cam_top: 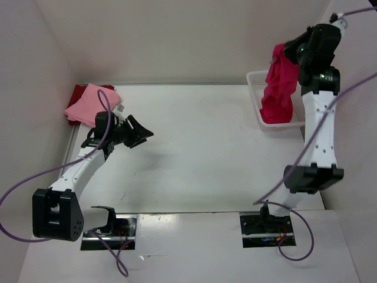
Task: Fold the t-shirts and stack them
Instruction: Grab crumpled tshirt from bin with the right arm, then move the tshirt to the center of the board, then flatten out the tshirt
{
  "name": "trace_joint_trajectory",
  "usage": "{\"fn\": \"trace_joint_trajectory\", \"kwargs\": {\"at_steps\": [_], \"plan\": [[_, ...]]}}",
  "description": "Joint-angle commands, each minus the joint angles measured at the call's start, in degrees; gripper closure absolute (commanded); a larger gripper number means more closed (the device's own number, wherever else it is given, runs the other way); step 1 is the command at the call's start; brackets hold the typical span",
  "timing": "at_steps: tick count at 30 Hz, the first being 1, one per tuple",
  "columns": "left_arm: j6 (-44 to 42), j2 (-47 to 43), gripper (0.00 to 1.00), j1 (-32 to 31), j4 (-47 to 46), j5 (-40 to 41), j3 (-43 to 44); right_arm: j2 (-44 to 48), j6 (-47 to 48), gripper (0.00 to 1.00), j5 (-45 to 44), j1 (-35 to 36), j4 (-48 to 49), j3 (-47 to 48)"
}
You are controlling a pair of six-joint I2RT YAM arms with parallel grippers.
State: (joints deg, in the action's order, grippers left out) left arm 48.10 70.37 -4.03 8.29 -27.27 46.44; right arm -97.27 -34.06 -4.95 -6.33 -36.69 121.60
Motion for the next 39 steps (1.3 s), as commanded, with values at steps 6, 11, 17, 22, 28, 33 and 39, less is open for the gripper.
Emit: {"fn": "trace_joint_trajectory", "kwargs": {"at_steps": [6,11,17,22,28,33,39], "plan": [[7.62,2.41,0.40,7.89,-5.13,0.03,3.31,-0.34,-13.21,1.00,34.64,19.76,12.86,19.06],[8.68,2.41,0.40,12.02,-4.61,0.55,2.78,-6.34,-23.21,1.00,44.67,26.28,20.30,31.67],[9.30,-0.14,0.36,18.17,-3.47,0.55,1.73,0.83,-14.04,1.00,45.73,24.35,16.91,18.47],[6.76,-0.14,0.36,20.12,-2.76,2.47,2.43,16.41,-16.38,1.00,44.51,14.43,37.73,-39.54],[0.35,-1.46,0.36,16.79,0.66,9.84,-0.54,13.34,-2.86,0.43,28.73,12.83,22.21,-51.11],[-3.10,-4.79,0.36,13.88,6.37,17.33,-2.49,17.46,-3.63,0.39,21.05,15.02,15.96,-56.46],[-3.10,-5.33,0.33,11.15,10.60,22.17,-4.77,22.12,-10.22,0.55,14.36,20.03,15.42,-72.36]]}}
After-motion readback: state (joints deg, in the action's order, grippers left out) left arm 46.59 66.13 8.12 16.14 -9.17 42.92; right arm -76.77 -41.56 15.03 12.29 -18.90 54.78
